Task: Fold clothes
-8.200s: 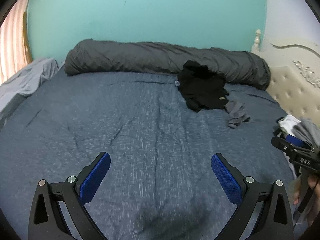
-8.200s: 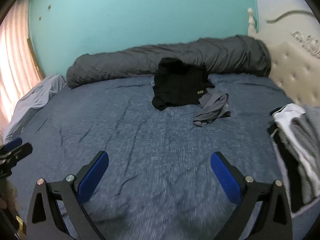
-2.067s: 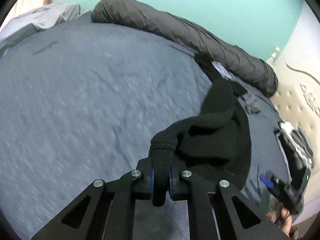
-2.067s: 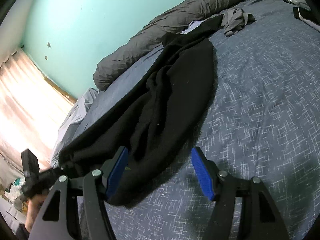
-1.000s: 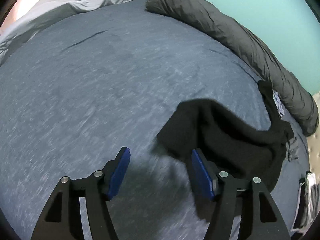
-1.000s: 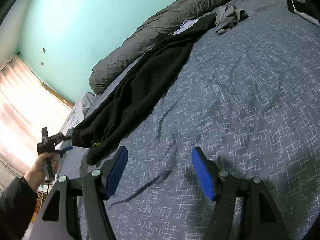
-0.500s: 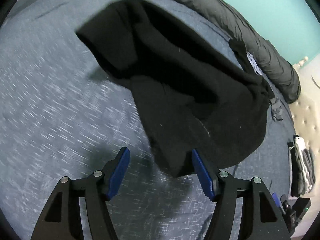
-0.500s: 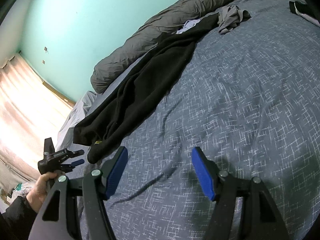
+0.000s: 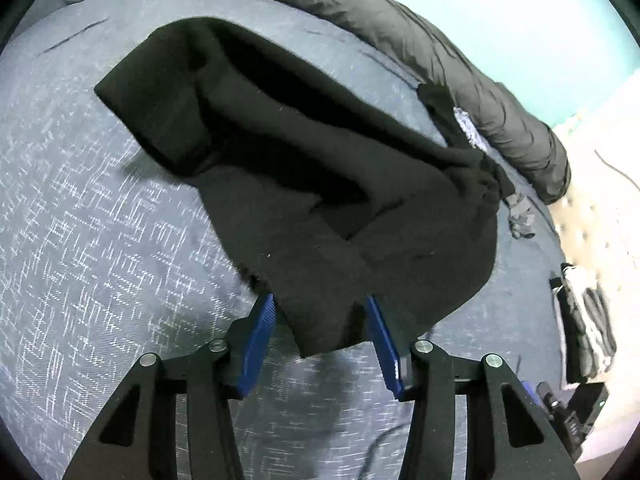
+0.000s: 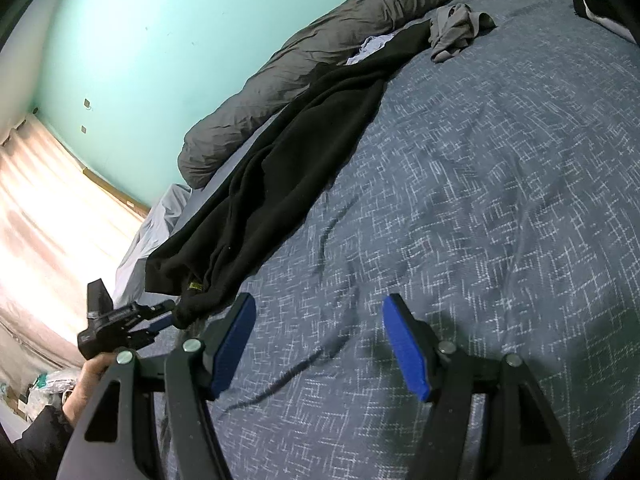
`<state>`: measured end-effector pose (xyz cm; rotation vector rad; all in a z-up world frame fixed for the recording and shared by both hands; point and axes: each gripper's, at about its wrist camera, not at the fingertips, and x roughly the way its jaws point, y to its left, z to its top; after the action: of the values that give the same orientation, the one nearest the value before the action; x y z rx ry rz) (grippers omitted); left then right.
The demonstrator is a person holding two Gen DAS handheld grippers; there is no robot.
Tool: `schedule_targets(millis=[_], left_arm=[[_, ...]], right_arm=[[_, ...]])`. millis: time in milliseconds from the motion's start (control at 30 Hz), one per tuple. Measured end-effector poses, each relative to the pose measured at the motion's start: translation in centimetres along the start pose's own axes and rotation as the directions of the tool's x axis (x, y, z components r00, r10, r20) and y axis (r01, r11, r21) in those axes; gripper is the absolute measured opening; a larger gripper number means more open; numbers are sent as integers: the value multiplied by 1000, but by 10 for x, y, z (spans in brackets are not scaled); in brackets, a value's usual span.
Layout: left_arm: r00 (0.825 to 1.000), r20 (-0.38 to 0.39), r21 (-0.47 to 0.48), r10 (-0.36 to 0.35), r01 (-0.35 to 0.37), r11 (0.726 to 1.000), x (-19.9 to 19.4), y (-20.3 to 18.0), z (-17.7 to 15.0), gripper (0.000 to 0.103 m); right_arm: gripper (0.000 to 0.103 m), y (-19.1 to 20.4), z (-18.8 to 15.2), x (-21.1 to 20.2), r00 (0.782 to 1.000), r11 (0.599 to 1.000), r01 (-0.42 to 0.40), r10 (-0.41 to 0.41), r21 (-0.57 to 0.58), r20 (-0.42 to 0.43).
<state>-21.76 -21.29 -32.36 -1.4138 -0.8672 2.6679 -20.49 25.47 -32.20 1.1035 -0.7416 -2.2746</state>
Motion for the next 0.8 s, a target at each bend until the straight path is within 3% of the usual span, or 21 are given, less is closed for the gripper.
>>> schedule_targets(millis=[167, 267, 367, 500, 600, 800], left_arm=[[1000, -5, 11, -30, 30, 999, 8, 0, 4, 53], [998, -55, -6, -9, 8, 1000, 35, 0, 1, 53], [999, -43, 0, -2, 2, 1000, 36, -1, -2, 51], [999, -33, 67, 21, -19, 998, 34, -16, 1, 34], [999, -7, 112, 46, -45, 993, 19, -28, 4, 3], [996, 77, 122, 48, -57, 991, -48, -18, 13, 3]], right_arm=[[67, 2, -2, 3, 1000, 1000, 2, -2, -4, -10], [67, 2, -2, 3, 1000, 1000, 0, 0, -3, -9], [67, 1, -2, 3, 1000, 1000, 3, -3, -1, -9], [67, 1, -1, 4, 1000, 1000, 5, -5, -2, -13], [67, 2, -1, 5, 1000, 1000, 7, -7, -6, -14], [67, 4, -2, 2, 999, 998, 36, -35, -43, 11]])
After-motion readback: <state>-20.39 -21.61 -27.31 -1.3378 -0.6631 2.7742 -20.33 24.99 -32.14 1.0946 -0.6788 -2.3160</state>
